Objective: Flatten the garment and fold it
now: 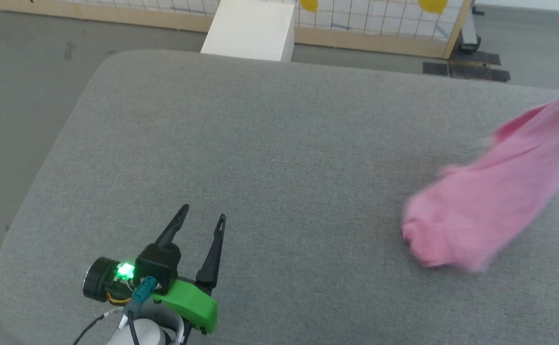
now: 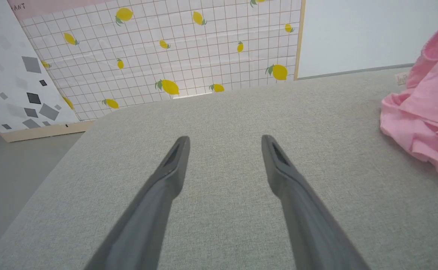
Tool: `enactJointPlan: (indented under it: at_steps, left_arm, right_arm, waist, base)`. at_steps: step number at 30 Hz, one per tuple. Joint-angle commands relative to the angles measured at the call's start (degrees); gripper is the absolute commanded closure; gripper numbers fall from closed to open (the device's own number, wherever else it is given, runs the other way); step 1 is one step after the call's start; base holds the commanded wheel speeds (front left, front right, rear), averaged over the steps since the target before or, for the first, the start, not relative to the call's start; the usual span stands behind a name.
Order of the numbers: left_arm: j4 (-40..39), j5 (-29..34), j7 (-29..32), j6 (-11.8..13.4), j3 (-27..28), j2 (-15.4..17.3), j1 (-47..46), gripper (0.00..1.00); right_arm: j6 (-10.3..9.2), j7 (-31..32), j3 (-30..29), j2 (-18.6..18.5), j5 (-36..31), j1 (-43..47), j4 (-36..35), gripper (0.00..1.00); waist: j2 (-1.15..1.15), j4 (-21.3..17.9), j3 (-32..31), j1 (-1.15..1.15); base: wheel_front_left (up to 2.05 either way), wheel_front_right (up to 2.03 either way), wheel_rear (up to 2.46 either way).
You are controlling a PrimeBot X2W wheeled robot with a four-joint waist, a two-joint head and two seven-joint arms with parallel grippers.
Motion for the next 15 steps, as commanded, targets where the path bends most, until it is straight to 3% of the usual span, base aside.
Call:
enactJointPlan:
  at_steps: [1,8,15]
  left_arm:
    - [0.08,-0.68,-0.05,-0.14,-0.15,-0.35,0.73,0.00]
    - [-0.10,-0.80,-0.09,0.03,-0.43,-0.85,1.11,0.00]
    - [-0.64,-0.52,-0.14,0.03,-0.38,-1.46,0.19,0.00]
  right_arm:
    - [-0.09,0.24,0.19,-1.00,0.82,-2.81,-1.00,1.00]
    - [-0.09,2.59,6.88,-3.03,1.96,-7.79,-4.48,1.00]
    - [-0.09,3.74,20.36,2.30,0.23,-0.75,-1.29,1.00]
  waist:
    - [0.00,-0.51,-1.05,0.00]
    - [0.00,0.58,-0.81,0.00]
    - [0.00,2.29,2.20,0.00]
  base:
    - [0.00,0.00,0.00]
    - [0.00,0.00,0.00]
    - [0.00,0.00,0.00]
